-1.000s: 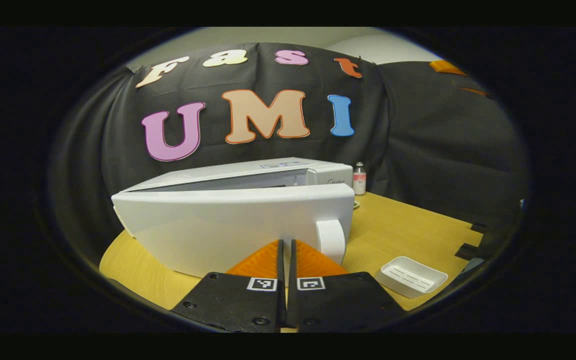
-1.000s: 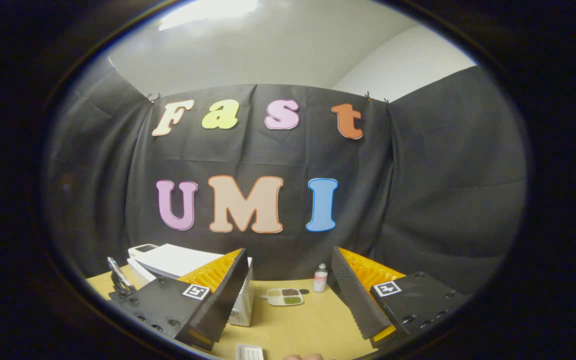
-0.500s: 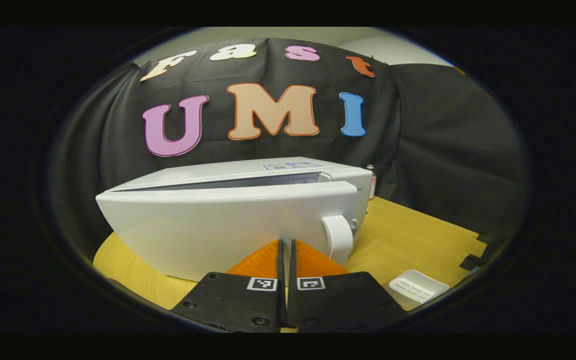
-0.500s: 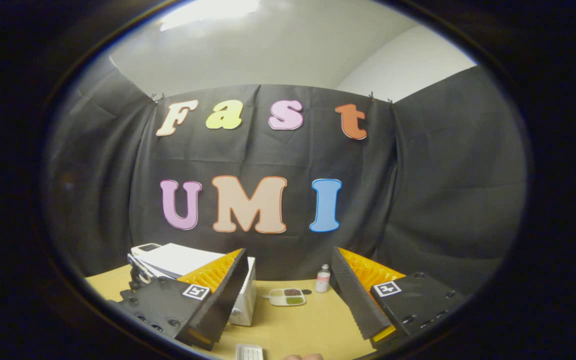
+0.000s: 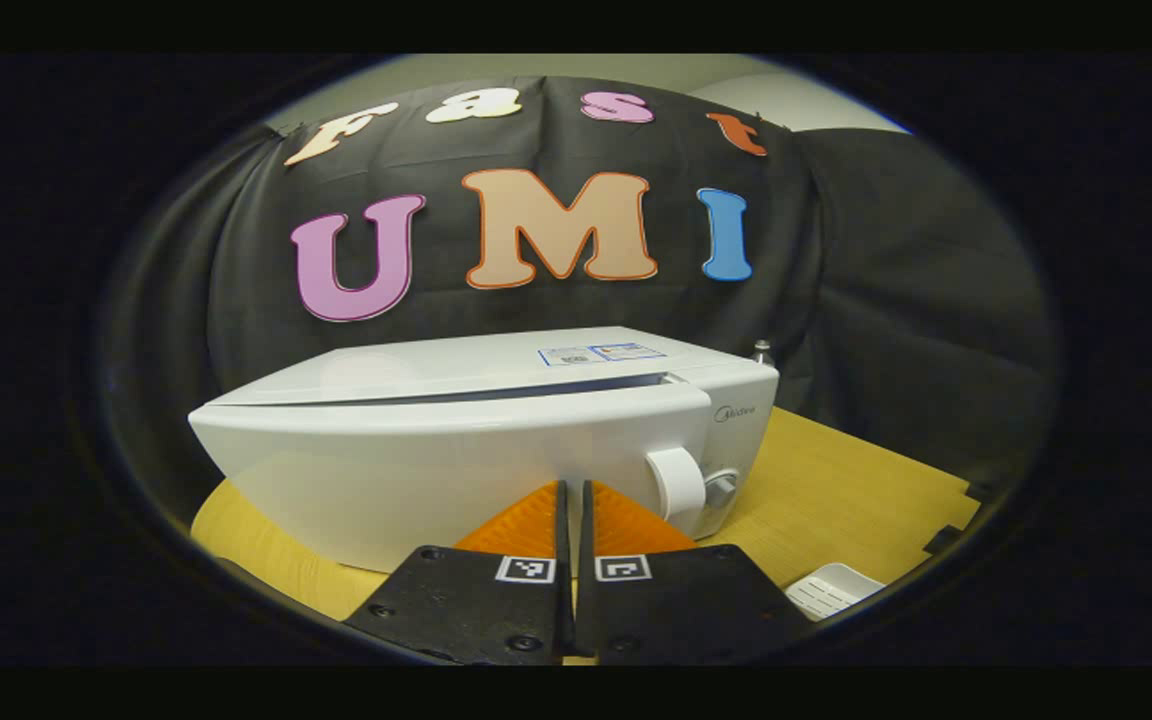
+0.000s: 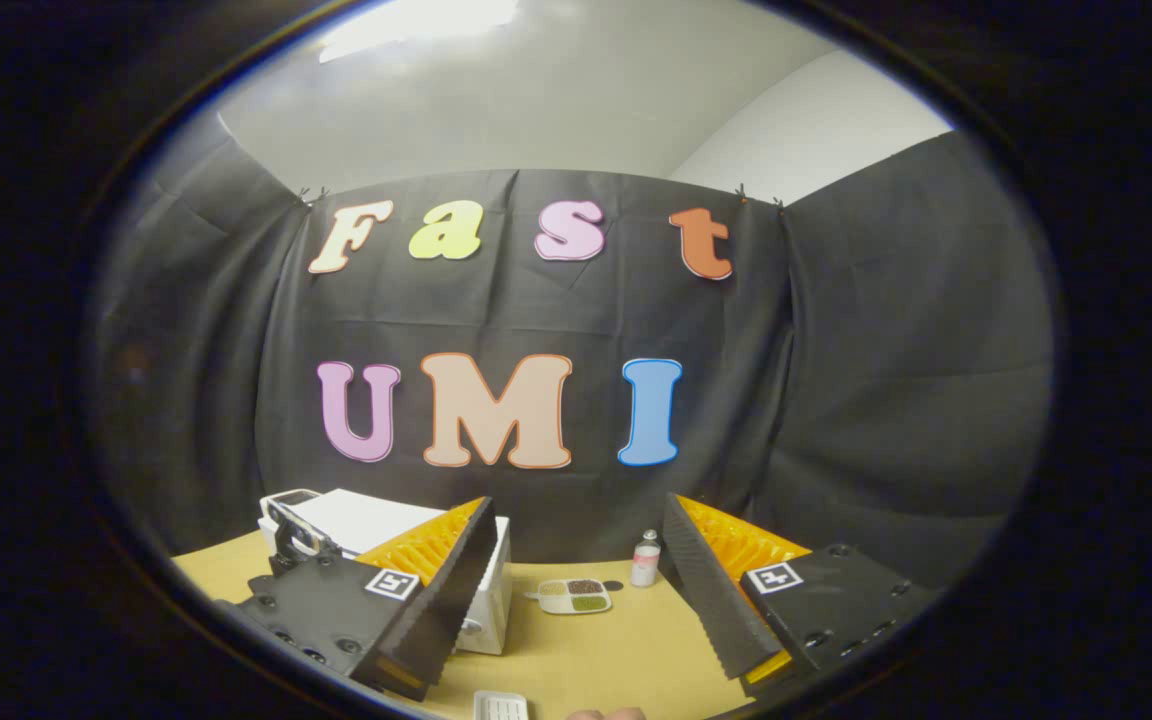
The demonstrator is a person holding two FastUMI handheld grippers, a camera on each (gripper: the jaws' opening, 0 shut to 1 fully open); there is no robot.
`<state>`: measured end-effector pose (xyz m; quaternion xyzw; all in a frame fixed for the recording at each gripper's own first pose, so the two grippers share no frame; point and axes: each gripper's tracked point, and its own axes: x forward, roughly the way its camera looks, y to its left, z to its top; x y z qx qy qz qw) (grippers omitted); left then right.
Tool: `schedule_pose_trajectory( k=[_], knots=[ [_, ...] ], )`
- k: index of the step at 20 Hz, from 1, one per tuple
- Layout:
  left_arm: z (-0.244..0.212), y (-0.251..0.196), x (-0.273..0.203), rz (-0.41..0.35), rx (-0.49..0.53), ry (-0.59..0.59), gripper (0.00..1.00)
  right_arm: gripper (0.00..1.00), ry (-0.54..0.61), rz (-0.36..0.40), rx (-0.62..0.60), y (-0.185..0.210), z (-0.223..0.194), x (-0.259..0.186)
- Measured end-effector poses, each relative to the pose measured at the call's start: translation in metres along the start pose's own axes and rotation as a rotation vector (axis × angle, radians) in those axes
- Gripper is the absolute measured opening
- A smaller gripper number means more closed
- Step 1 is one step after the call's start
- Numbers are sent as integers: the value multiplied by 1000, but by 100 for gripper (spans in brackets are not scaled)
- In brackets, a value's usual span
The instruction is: Open the microwave oven with the left hand, put the food in, and close the microwave oven.
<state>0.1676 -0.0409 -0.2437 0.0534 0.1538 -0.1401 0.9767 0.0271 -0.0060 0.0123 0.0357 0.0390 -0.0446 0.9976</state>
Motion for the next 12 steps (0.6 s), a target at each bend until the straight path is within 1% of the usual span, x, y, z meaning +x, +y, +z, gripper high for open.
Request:
schedule_pose_trajectory(
  k=[2, 4, 6, 8, 12],
  knots=[
    [-1, 0, 2, 2, -21, 14, 0, 96, 1, -3, -8, -1, -1, -1],
    [0, -3, 1, -4, -45, 4, 0, 96, -2, -6, -13, 0, 0, 1],
    [-3, -4, 3, -5, -46, 16, 2, 96, 3, -11, -10, -2, -4, 2],
    [-4, -5, 4, -7, -42, 23, 0, 97, 7, -11, -7, -1, -4, 4],
    [-3, -8, 8, -9, -50, 11, 0, 97, 17, -4, -19, 2, -9, 9]
  ],
)
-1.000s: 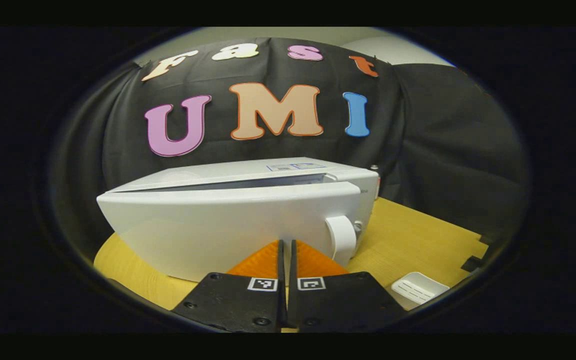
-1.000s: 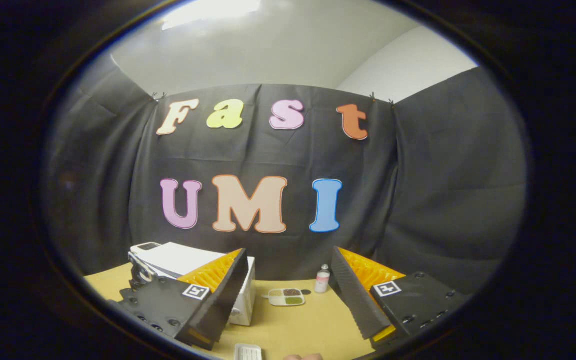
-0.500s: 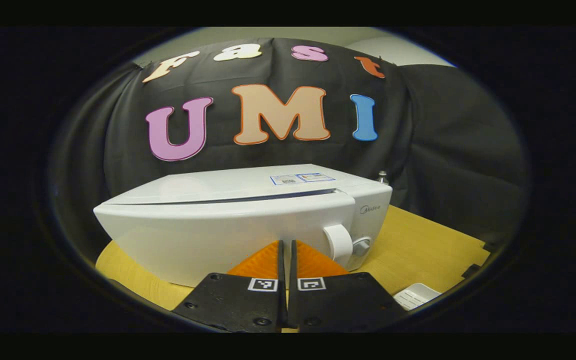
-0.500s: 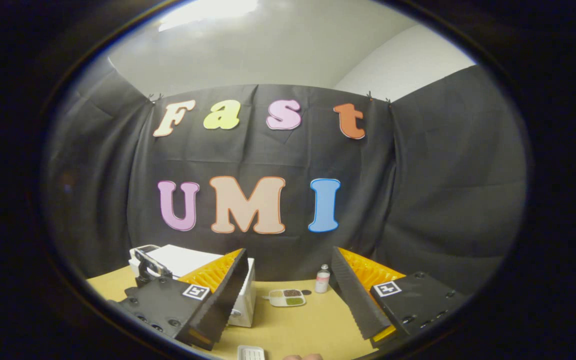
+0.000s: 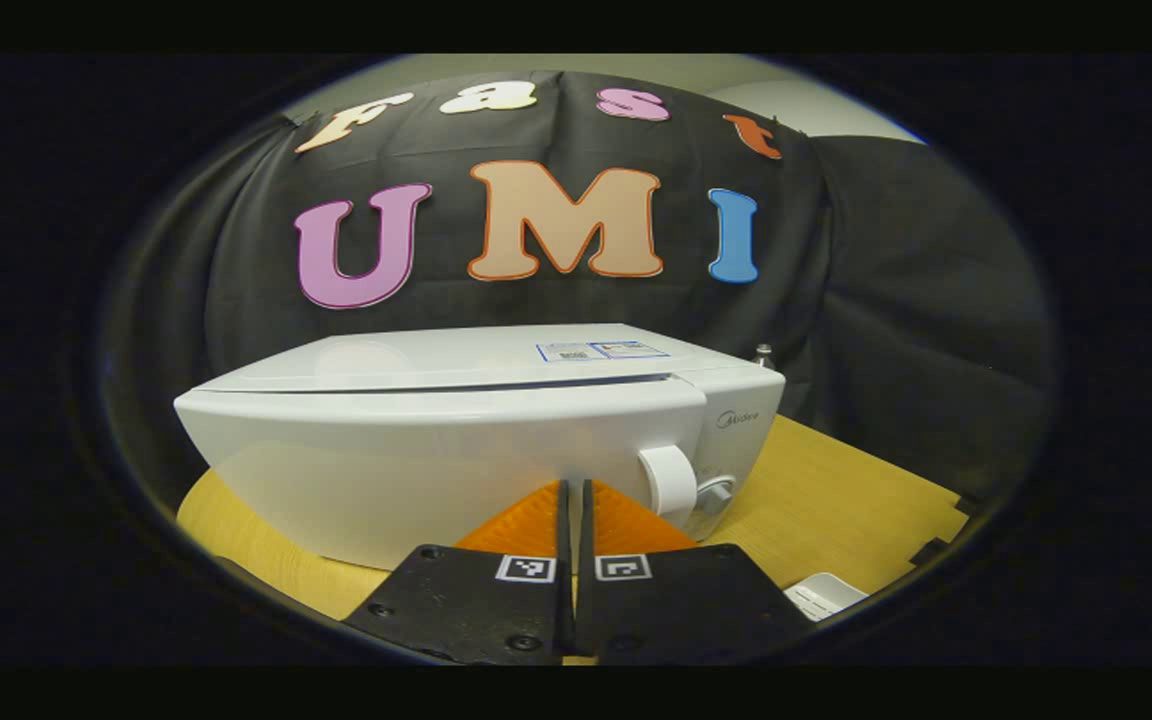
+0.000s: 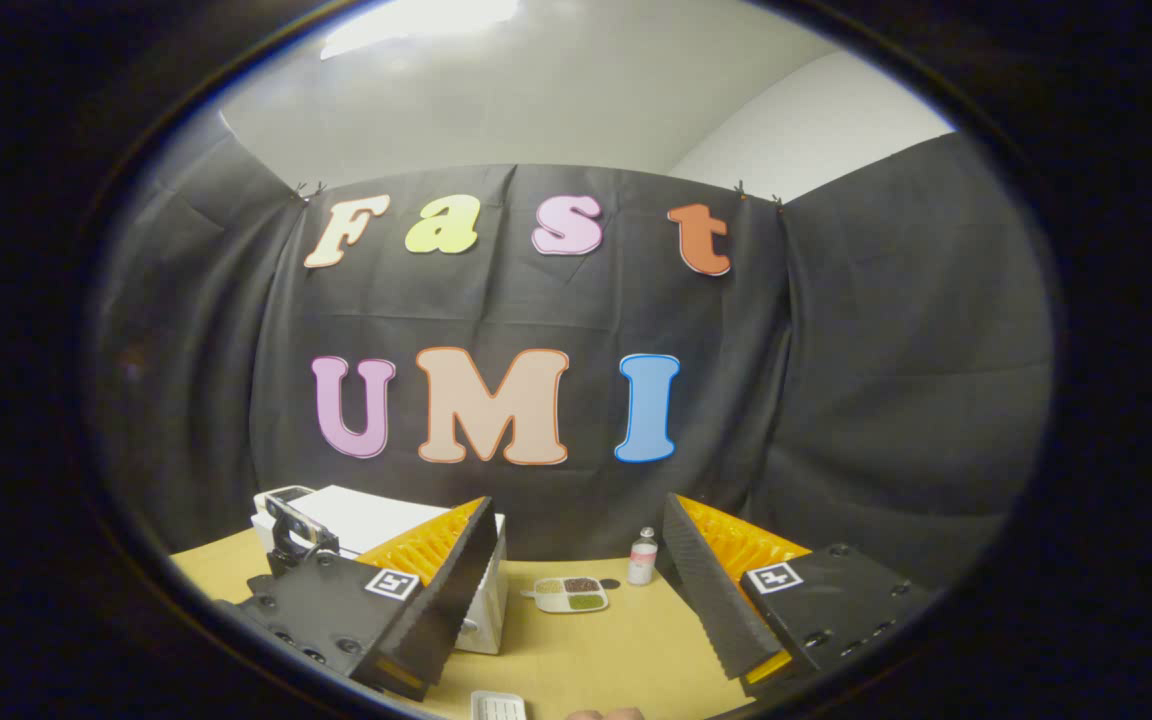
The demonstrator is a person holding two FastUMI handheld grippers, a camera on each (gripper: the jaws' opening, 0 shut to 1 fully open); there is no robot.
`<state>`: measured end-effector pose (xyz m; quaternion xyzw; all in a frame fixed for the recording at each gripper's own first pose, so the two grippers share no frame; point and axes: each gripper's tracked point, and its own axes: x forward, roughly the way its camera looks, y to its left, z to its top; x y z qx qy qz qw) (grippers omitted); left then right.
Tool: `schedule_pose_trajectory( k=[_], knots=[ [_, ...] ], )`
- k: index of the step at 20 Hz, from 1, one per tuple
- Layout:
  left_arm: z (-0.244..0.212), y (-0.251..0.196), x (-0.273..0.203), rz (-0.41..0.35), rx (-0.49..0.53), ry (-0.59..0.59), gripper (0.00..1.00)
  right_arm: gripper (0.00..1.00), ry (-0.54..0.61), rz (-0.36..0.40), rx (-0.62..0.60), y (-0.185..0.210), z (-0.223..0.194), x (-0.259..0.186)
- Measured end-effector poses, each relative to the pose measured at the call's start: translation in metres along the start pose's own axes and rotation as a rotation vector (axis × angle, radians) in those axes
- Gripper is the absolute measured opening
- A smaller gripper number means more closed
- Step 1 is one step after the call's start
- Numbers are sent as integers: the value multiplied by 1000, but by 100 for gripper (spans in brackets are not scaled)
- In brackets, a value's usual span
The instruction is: Open the microwave oven with the left hand, put the food in, and close the microwave oven.
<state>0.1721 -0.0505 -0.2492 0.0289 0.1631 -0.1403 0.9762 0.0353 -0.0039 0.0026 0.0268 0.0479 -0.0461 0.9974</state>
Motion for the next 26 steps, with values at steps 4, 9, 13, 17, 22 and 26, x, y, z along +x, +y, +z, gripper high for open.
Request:
schedule_pose_trajectory(
  k=[4, 9, 13, 17, 22, 26],
  knots=[
    [-10, -10, 8, -21, 22, 40, 0, 97, 16, 8, 0, 4, -4, 3],
    [-8, -11, 19, -49, -58, 36, 1, 96, 15, 6, -11, 2, -3, 3],
    [-4, -6, 13, -21, 11, 26, 1, 96, 18, 9, -8, 5, -3, 0],
    [16, 4, -16, -4, 41, -19, 2, 96, 16, 18, -1, 8, -3, 2],
    [48, 1, -76, -43, 58, -54, 2, 96, 29, 43, -1, 23, -14, 1],
    [98, -4, -128, -102, 15, -158, 98, 97, 35, 66, 20, 39, -18, -3]
  ],
)
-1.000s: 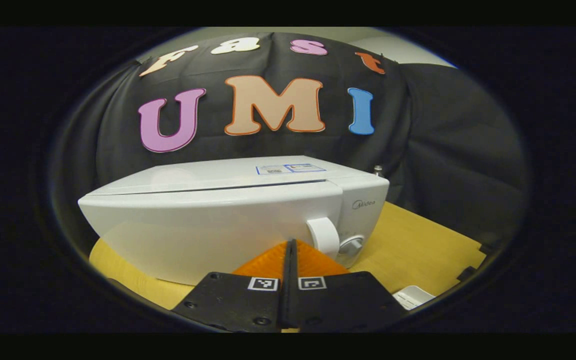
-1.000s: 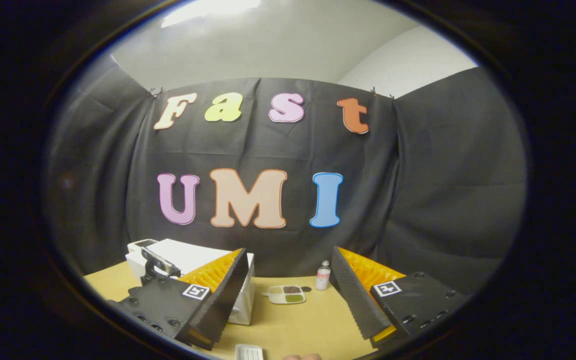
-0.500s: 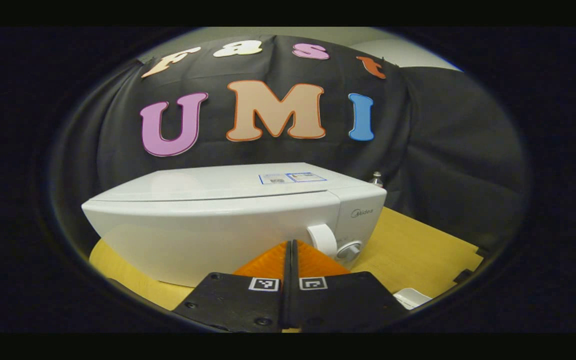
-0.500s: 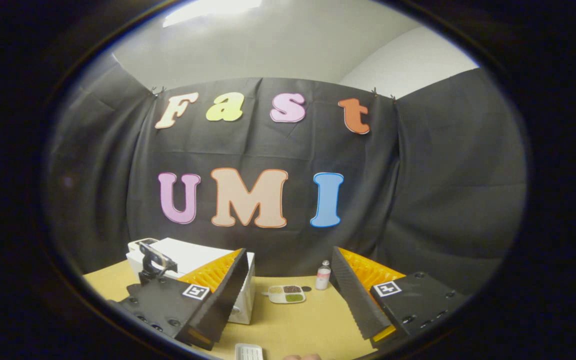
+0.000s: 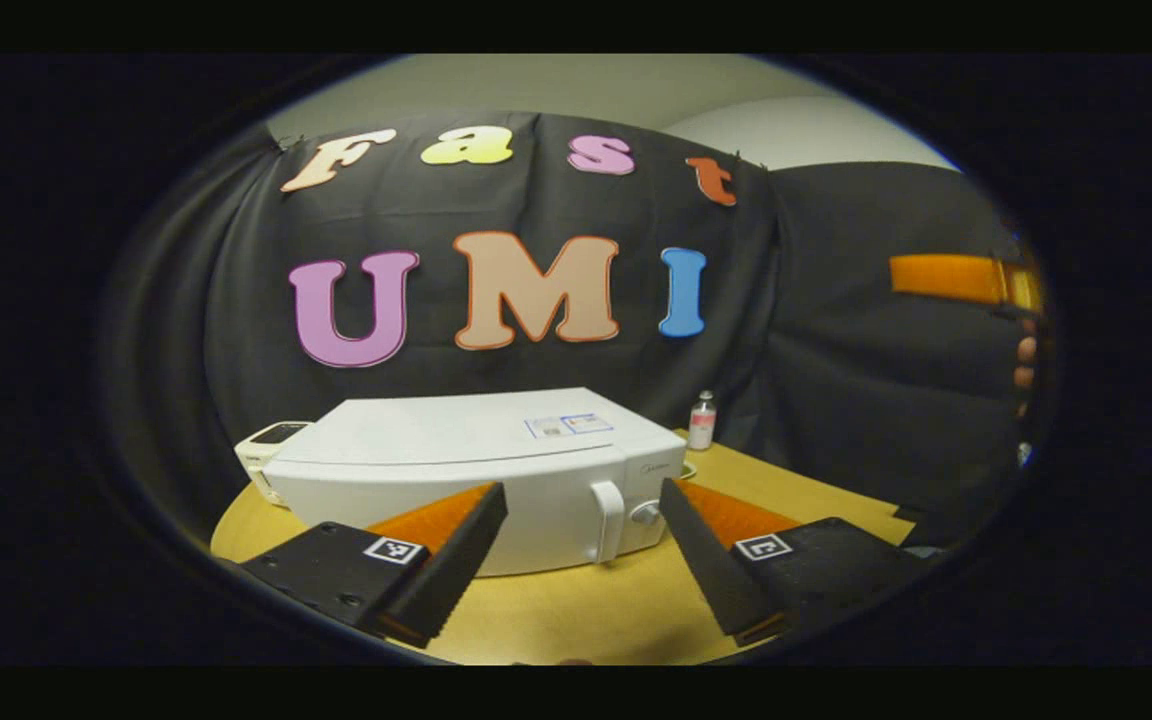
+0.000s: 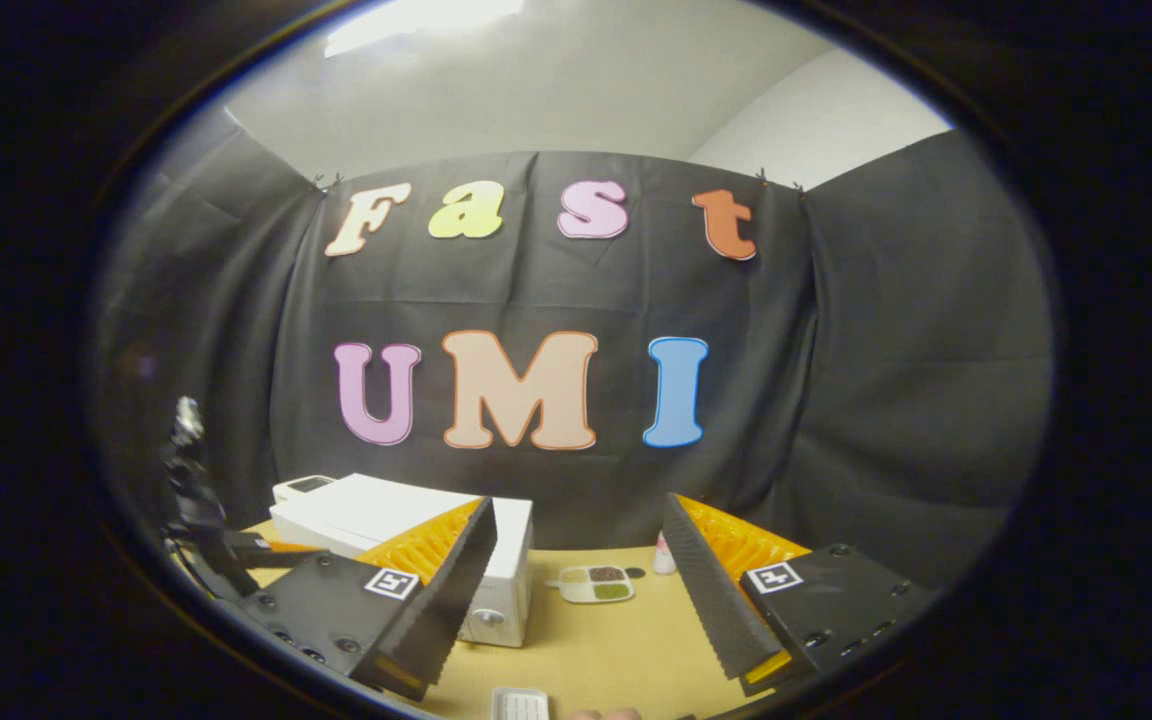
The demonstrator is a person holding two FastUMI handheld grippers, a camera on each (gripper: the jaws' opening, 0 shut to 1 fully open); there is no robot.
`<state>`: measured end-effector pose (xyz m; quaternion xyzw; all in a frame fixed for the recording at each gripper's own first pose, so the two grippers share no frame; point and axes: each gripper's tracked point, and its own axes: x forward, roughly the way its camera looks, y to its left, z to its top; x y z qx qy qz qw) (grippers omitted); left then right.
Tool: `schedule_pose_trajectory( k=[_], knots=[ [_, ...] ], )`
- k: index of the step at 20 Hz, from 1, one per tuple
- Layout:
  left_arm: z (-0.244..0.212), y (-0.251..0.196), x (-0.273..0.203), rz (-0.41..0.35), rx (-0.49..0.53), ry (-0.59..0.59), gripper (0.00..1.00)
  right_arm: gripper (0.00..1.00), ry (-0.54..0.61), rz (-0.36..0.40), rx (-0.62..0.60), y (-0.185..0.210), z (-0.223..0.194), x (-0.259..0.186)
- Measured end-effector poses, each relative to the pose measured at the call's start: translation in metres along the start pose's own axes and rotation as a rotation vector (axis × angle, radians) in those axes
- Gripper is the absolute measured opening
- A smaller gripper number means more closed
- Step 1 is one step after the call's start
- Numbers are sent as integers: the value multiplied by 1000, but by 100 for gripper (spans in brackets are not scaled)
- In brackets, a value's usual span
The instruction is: Open the microwave oven with the left hand, put the food in, and close the microwave oven.
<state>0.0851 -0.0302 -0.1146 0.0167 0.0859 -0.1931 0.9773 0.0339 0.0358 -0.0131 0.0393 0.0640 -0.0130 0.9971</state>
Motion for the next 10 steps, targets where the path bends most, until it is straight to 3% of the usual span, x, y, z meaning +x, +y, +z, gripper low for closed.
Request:
schedule_pose_trajectory(
  k=[3, 10],
  knots=[
    [43, 27, -34, 106, -6, -80, 96, 100, -8, 12, 9, 8, 1, -6],
    [93, 45, -107, 240, 59, -144, 96, 100, -7, 36, 29, 31, -8, -25]
  ],
)
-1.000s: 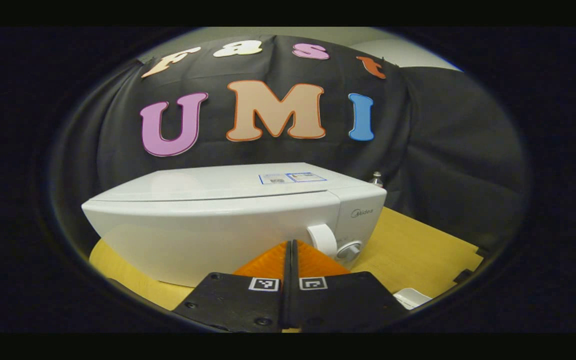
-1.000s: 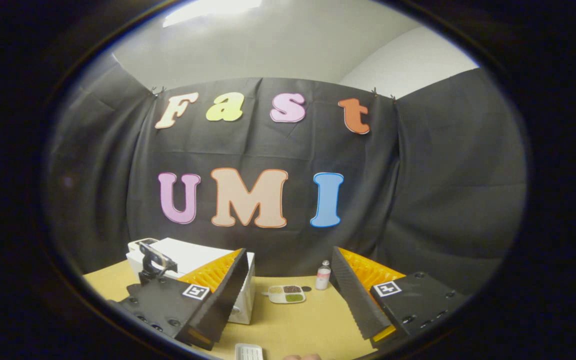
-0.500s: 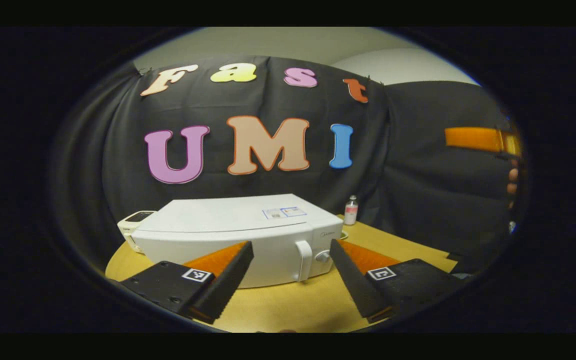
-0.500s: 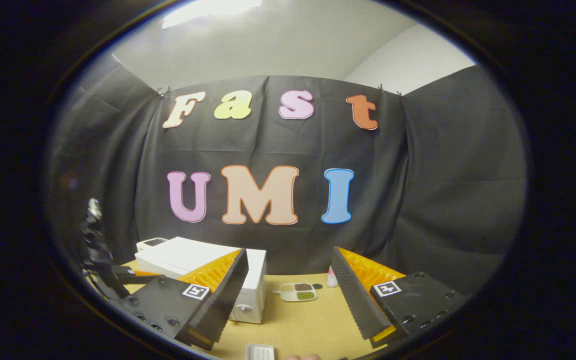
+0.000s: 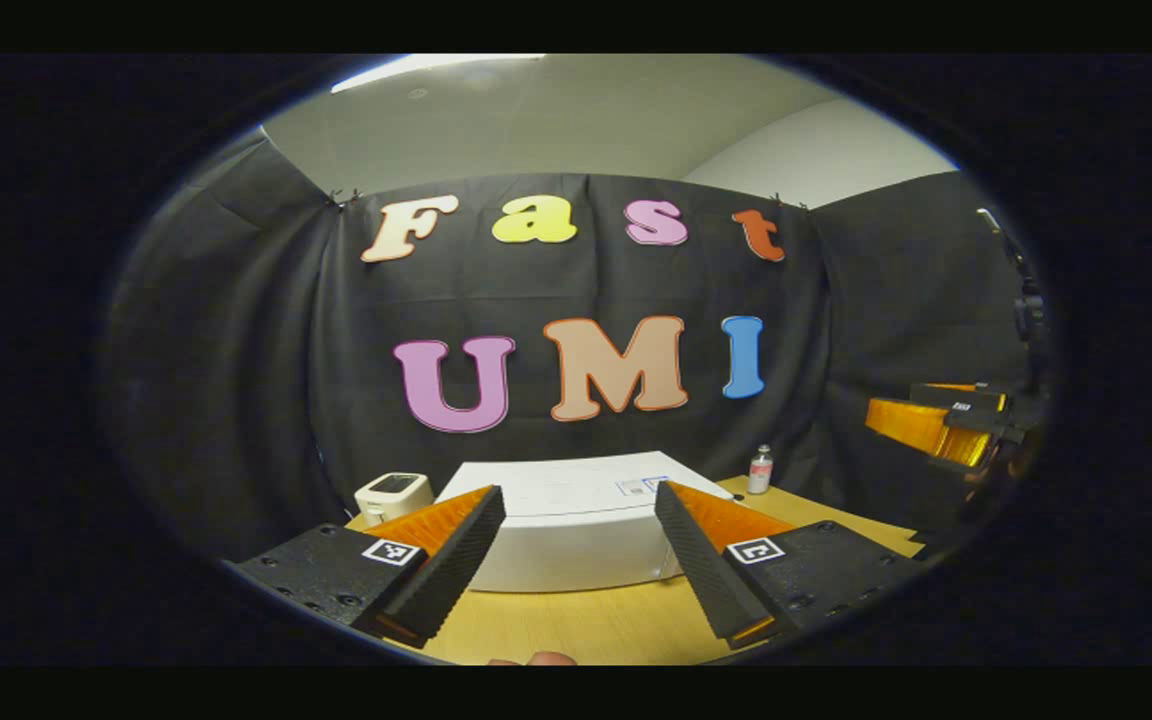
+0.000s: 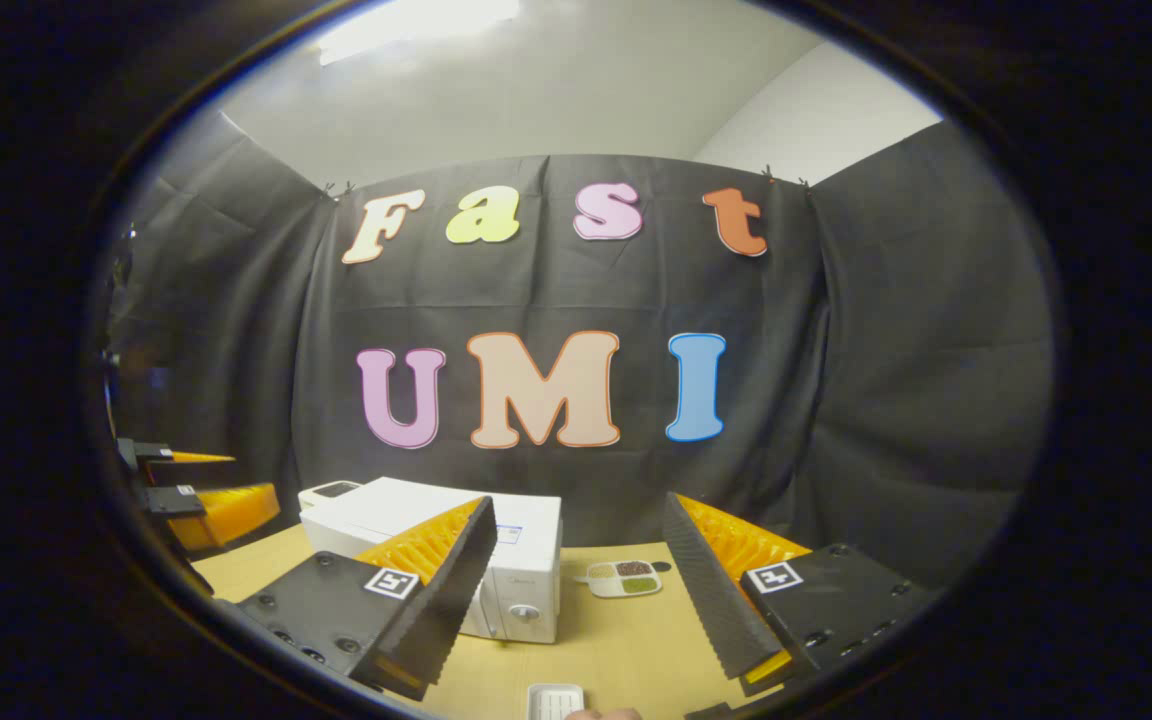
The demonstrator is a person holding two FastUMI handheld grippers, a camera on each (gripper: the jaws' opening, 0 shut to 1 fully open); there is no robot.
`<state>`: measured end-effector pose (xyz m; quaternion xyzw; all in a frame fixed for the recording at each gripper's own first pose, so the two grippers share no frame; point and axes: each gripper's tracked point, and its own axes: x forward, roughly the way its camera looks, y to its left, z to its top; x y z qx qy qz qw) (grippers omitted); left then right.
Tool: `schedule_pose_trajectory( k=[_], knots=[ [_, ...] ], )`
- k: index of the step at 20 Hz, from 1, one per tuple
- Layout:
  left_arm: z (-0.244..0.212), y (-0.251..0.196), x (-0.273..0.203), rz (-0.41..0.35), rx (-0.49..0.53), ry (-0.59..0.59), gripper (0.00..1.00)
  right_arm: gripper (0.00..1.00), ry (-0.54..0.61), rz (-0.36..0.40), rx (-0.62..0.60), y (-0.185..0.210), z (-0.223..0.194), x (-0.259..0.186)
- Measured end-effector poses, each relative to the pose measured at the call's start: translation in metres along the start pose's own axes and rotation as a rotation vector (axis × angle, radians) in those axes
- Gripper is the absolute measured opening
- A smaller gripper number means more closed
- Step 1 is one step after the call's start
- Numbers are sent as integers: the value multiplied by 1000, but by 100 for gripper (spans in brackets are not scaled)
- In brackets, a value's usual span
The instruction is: Open the microwave oven with the left hand, put the food in, and close the microwave oven.
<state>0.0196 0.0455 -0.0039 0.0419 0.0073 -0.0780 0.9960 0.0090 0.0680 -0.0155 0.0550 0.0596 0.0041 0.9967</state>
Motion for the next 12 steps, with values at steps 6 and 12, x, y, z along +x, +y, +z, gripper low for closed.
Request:
schedule_pose_trajectory(
  k=[6, 12],
  knots=[
    [33, 14, -36, 56, -62, -32, 95, 97, -28, 19, 3, 11, 8, -13],
    [49, 22, -52, 88, -55, -64, 94, 96, -32, 44, 2, 22, 11, -21]
  ],
)
